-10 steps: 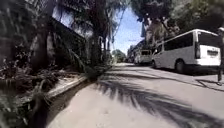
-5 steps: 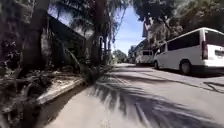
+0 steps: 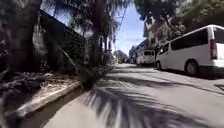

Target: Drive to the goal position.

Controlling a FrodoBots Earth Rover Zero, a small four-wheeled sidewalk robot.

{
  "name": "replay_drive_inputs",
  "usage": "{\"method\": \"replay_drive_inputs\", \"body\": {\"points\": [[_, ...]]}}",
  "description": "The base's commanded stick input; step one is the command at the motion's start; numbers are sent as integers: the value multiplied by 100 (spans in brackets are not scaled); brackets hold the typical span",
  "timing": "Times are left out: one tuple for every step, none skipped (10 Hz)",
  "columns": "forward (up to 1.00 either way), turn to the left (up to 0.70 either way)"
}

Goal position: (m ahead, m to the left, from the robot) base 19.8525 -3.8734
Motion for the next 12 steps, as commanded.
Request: {"method": "replay_drive_inputs", "body": {"points": [[77,-17],[77,-17],[77,-17],[78,-17],[78,-15],[78,-13],[78,-11],[78,-9],[78,-7],[78,-6],[78,-6],[79,-6]]}}
